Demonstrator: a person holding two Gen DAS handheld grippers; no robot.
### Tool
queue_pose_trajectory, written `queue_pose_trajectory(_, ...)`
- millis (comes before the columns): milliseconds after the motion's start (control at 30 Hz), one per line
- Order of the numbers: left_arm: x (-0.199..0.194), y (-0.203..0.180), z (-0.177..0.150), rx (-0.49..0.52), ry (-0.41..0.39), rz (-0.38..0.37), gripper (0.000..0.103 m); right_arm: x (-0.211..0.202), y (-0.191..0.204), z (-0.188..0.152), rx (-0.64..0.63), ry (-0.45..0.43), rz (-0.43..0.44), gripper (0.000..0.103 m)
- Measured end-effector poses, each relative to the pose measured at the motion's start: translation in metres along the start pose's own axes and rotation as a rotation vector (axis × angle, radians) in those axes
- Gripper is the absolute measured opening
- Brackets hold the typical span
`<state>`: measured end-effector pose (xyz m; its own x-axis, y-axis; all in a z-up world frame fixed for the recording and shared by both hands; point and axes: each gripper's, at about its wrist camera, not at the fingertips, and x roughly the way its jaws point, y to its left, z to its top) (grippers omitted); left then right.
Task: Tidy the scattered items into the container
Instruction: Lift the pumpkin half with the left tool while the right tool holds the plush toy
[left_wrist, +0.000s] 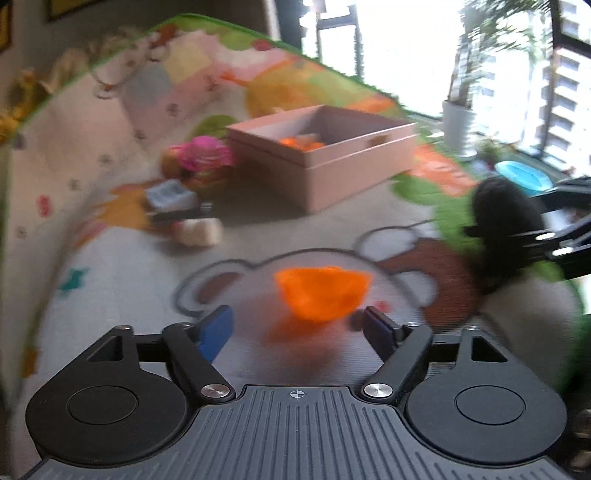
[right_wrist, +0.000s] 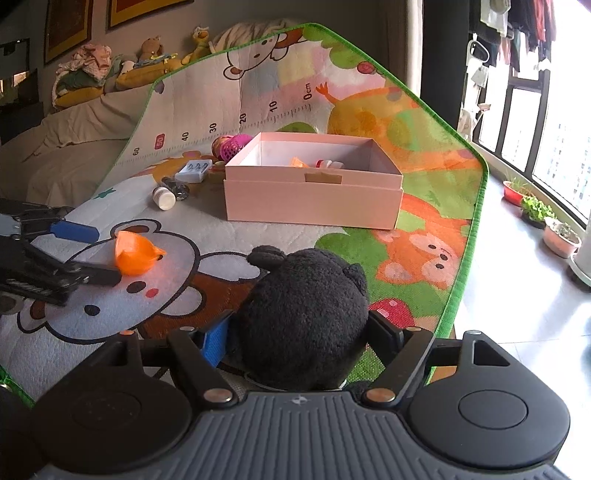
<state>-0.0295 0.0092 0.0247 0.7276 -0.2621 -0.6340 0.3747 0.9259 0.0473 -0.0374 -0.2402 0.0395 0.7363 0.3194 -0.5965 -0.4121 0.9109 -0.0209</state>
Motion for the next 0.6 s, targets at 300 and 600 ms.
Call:
queue_pose_trajectory(300,0.020,-0.013,0.009,0.034,-0.008,0.014,0.089,-0.001,-0.001,-0.004,-0.003,-0.003,-0.009,0.081)
queue_pose_trajectory(600,0.014,-0.016,0.005,-0.004,-0.016,-0.021,0.089,0.001,-0.001,-0.006,0.008,0.001,-0.003,0.082)
